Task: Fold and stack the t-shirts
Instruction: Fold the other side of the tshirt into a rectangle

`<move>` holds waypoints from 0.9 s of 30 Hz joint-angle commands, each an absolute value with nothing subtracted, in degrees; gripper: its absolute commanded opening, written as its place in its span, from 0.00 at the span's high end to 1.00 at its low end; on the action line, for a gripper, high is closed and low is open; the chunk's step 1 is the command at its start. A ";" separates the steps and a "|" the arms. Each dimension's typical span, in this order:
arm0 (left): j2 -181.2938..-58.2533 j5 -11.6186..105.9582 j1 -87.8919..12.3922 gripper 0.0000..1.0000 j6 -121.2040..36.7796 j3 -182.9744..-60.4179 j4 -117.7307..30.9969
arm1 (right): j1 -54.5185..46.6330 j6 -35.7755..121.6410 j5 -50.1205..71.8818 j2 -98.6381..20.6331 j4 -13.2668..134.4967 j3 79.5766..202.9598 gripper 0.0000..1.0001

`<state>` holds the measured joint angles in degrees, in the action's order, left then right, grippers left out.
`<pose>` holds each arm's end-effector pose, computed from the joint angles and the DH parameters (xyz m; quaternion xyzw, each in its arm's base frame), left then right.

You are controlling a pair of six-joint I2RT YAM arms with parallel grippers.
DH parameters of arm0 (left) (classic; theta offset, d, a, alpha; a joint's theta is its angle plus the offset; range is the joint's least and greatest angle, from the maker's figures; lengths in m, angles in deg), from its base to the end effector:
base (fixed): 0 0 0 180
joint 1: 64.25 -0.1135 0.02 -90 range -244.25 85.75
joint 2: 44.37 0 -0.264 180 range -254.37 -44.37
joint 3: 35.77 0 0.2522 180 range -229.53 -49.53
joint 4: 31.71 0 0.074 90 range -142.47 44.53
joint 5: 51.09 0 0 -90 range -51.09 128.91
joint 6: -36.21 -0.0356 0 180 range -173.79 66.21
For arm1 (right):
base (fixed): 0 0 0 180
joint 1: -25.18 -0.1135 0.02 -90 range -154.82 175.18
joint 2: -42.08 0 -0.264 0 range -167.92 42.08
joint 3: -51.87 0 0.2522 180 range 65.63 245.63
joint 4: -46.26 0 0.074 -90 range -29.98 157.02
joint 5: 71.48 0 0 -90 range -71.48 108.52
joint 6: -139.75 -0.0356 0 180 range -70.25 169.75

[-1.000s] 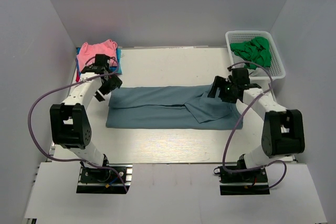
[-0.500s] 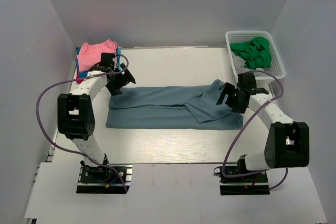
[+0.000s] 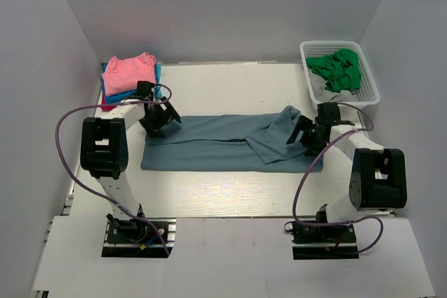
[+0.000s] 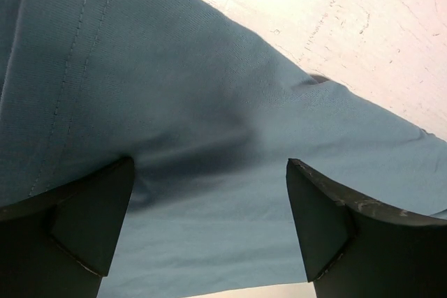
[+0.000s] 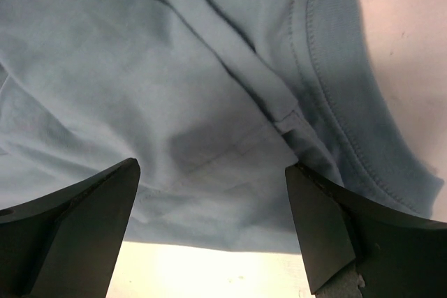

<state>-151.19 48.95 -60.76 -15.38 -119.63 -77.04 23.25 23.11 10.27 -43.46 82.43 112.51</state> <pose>0.3679 -0.0287 0.1665 -0.2778 0.9382 -0.1473 0.1445 0.2807 0.0146 0.1749 0.1891 0.9473 0.1290 0.2243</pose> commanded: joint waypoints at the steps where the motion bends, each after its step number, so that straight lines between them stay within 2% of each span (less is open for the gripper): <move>1: -150.72 47.26 -60.91 0.00 -15.56 -119.66 -77.02 | 23.86 22.15 8.68 -44.58 79.35 113.27 0.09; 7: -150.72 46.73 -60.91 0.00 -16.09 -119.66 -77.55 | 24.30 21.89 8.06 -44.41 77.60 113.53 0.11; 14: -150.72 46.73 -60.91 0.00 -16.09 -119.66 -77.55 | 24.04 21.62 9.55 -44.76 77.68 115.03 0.36; 15: -150.72 46.21 -60.91 0.00 -16.09 -120.19 -78.25 | 24.22 21.36 10.43 -44.93 77.86 115.03 0.42; 17: -150.72 45.68 -60.91 0.00 -16.09 -120.19 -78.25 | 24.04 20.66 11.57 -45.37 78.65 115.12 0.44; 19: -150.19 45.68 -60.91 0.00 -16.09 -120.72 -78.78 | 24.04 19.96 12.97 -45.72 79.62 115.12 0.57; 22: -149.67 45.15 -60.91 0.00 -16.09 -120.72 -78.78 | 24.13 18.29 15.26 -45.90 79.97 115.47 0.60; 27: -149.66 44.62 -60.91 0.00 -16.09 -120.72 -79.31 | 23.96 18.46 16.68 -46.69 80.32 115.99 0.82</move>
